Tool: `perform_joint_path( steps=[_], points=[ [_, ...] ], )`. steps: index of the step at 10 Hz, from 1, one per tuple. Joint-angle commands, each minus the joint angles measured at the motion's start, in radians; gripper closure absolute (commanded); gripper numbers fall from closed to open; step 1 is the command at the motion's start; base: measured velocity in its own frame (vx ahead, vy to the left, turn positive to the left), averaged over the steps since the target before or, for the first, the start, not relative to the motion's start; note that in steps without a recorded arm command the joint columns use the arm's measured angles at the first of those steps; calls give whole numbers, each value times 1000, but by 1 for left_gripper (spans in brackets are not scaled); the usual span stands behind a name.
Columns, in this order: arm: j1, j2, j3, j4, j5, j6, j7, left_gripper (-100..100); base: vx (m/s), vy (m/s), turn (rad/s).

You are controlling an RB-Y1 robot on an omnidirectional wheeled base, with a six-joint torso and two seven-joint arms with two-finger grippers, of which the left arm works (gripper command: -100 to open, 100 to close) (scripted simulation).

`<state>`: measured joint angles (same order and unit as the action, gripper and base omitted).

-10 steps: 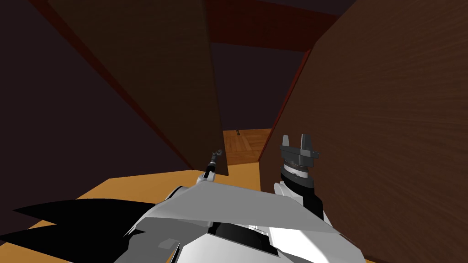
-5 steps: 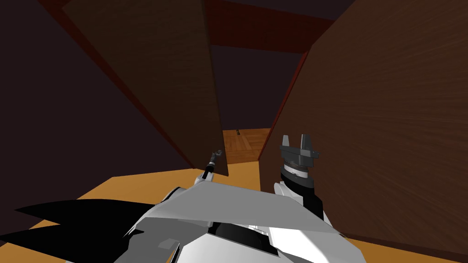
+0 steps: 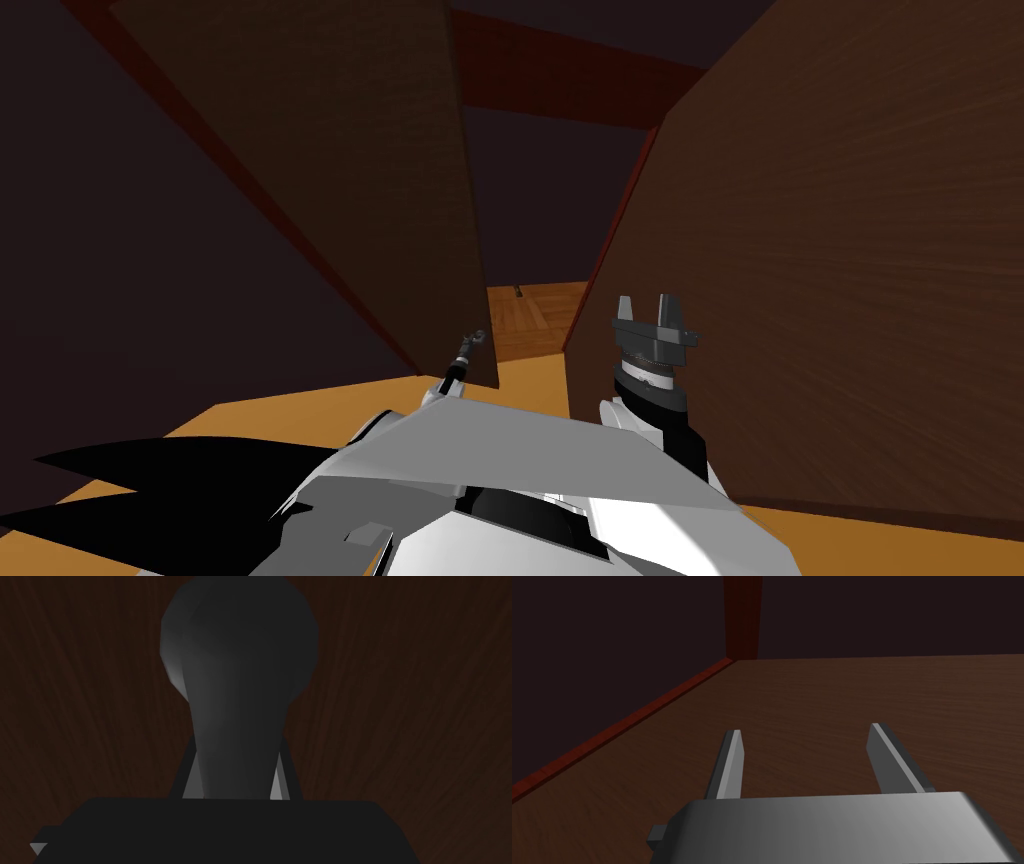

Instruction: Pull the door open

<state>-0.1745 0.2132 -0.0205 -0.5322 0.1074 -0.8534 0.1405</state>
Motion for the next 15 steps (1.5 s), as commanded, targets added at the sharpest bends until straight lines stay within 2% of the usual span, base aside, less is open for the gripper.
perform_joint_path(
  steps=[1,3,4,5,6,7,8,9,12,14,15],
  points=[
    [18,26,-4,4,-11,-25,35,100,-124,27,-213],
    [18,26,-4,4,-11,-25,35,100,-133,19,-59],
    [37,53,-7,9,-22,-52,70,100,-117,13,-232],
    [37,53,-7,9,-22,-52,70,100,-141,30,-124],
    [51,74,-10,12,-31,-72,98,100,-141,22,-163],
    [59,85,-12,14,-35,-82,112,100,-129,15,-166],
    [59,85,-12,14,-35,-82,112,100,-75,5,-49],
    [74,107,-15,18,-44,-103,141,100,-85,-13,-138],
    [96,138,-19,23,-57,-133,182,100,-104,7,-152],
    [118,170,-23,29,-71,-164,225,100,-130,3,-169],
    [118,170,-23,29,-71,-164,225,100,-86,-1,-31]
  ],
)
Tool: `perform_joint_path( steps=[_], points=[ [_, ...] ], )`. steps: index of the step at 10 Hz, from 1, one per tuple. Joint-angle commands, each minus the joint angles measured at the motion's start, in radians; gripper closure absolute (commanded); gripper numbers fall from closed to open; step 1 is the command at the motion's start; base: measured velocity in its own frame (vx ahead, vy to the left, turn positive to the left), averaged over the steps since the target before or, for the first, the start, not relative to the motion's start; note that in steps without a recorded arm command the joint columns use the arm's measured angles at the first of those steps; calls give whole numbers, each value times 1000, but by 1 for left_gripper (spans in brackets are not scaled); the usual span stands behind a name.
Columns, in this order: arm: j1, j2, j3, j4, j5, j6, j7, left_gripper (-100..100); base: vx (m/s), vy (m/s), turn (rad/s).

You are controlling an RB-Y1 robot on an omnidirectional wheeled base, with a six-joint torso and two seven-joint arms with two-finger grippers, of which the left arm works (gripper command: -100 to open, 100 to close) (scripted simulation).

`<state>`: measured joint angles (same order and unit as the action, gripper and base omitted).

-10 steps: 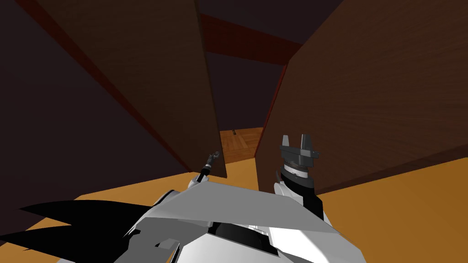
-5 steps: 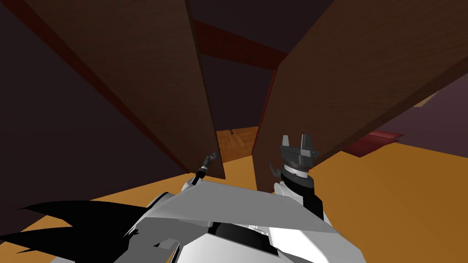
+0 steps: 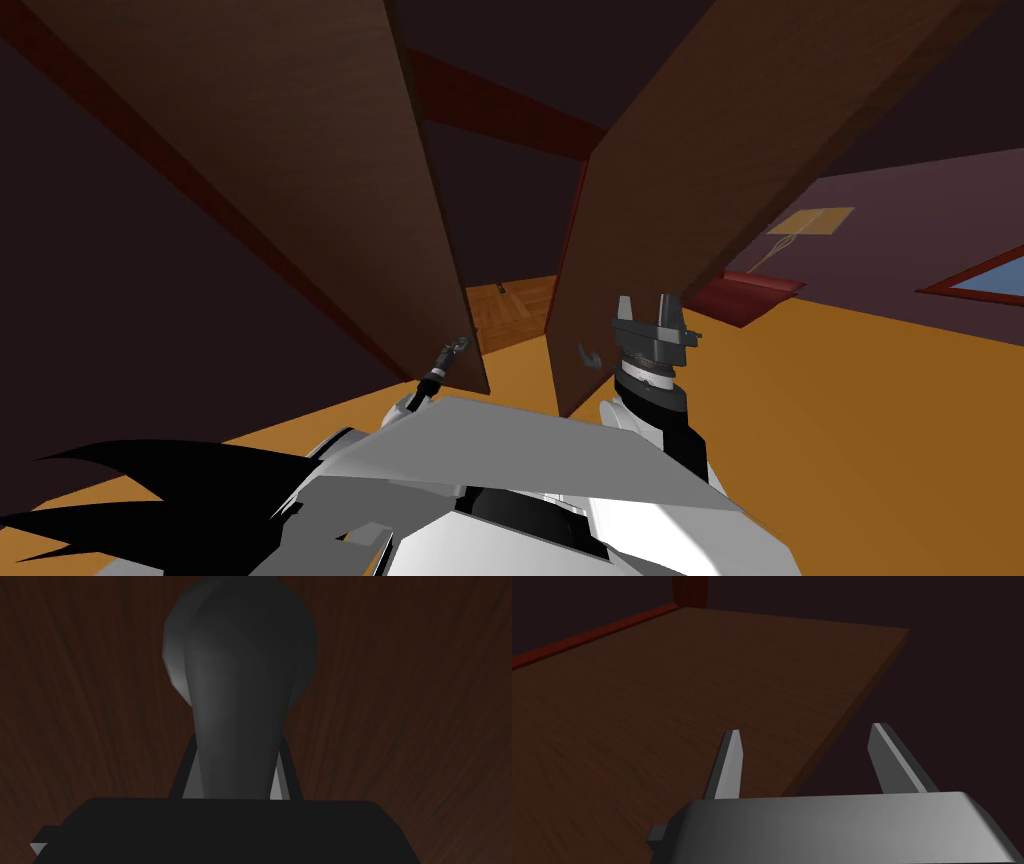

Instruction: Pull the door open

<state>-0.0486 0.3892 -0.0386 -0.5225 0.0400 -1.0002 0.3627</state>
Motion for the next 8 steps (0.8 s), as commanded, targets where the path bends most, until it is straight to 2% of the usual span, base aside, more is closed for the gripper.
perform_joint_path(
  steps=[1,2,3,4,6,7,8],
  points=[
    [2,8,-7,22,-9,-30,20,100,-79,4,-86],
    [0,7,-1,18,-4,-16,10,100,-41,14,-11],
    [19,21,-6,30,-6,-49,26,100,-162,22,-174],
    [23,25,-7,32,-7,-57,30,100,-209,25,-225],
    [45,41,-14,42,-10,-96,49,100,-168,33,-166],
    [50,45,-16,45,-10,-106,53,100,-157,56,-148],
    [50,45,-16,45,-10,-106,53,100,-93,36,-42]
  ],
)
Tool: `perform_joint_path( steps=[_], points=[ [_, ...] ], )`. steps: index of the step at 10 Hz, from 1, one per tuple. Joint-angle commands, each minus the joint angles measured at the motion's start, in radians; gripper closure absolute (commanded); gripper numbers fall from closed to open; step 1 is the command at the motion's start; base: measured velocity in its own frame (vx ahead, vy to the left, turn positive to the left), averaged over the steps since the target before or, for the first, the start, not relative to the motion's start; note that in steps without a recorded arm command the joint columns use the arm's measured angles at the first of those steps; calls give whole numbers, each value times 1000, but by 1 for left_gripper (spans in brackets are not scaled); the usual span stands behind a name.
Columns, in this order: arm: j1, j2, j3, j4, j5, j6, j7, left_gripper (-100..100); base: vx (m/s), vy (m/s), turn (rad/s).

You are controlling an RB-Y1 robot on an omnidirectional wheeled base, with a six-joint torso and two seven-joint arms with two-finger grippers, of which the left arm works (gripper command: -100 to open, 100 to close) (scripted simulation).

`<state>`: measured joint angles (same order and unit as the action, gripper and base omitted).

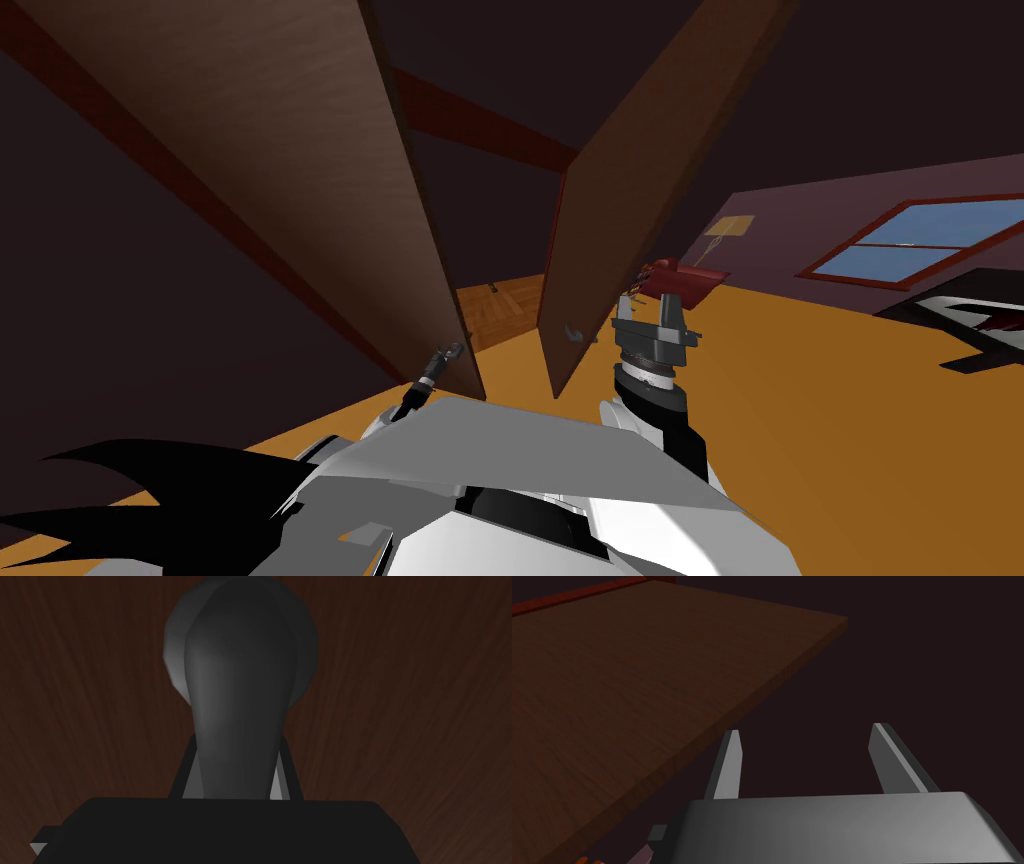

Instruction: Pull the door open

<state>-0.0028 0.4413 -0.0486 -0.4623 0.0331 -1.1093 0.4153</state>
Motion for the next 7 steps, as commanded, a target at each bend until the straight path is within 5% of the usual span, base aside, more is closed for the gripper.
perform_joint_path(
  steps=[1,4,5,6,7],
  points=[
    [21,6,-12,-7,-6,-28,15,100,-144,61,-172],
    [51,29,-22,7,-11,-82,41,100,-190,81,-210],
    [55,31,-24,9,-11,-89,44,100,-200,64,-92],
    [57,35,-18,-12,-8,-69,40,100,-85,24,-2],
    [69,39,-22,2,-8,-93,45,100,-152,53,-175]
  ],
)
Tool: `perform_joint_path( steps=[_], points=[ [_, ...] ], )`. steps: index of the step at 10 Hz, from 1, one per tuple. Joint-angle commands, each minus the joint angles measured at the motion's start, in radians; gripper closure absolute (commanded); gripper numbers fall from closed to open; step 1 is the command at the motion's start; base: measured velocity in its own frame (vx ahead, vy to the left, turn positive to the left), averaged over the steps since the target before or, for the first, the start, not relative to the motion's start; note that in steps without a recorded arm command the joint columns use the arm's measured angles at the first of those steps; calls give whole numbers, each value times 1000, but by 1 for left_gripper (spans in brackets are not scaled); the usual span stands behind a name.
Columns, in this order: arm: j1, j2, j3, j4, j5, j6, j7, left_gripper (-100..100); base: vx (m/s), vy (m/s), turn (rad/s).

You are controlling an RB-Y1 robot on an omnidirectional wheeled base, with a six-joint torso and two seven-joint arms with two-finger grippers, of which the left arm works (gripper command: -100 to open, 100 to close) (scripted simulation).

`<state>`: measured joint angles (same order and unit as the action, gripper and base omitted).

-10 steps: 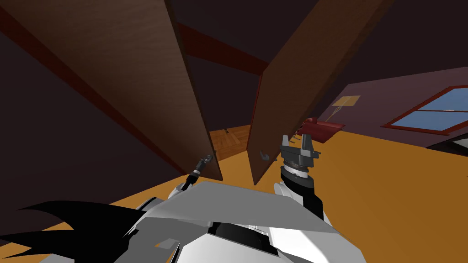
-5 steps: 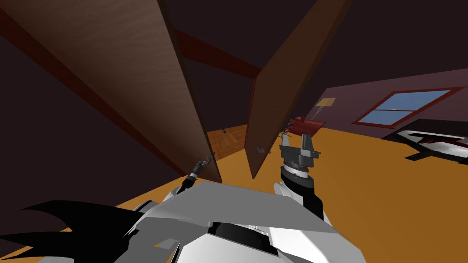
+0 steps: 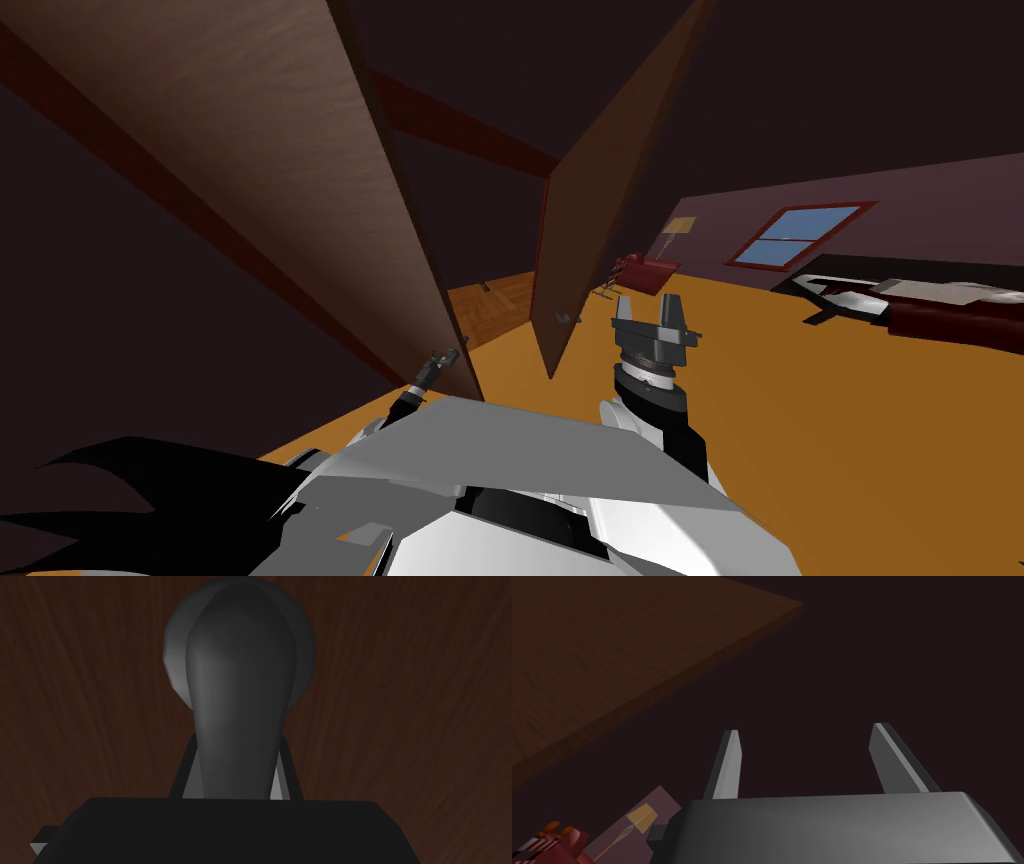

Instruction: Pull the door open

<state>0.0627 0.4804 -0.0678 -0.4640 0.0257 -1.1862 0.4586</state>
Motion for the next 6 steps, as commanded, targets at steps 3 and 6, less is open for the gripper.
perform_joint_path(
  steps=[3,6],
  points=[
    [21,7,-9,24,-1,-60,9,100,-213,79,-212],
    [34,13,-14,40,0,-92,14,100,-194,75,-160]
  ],
)
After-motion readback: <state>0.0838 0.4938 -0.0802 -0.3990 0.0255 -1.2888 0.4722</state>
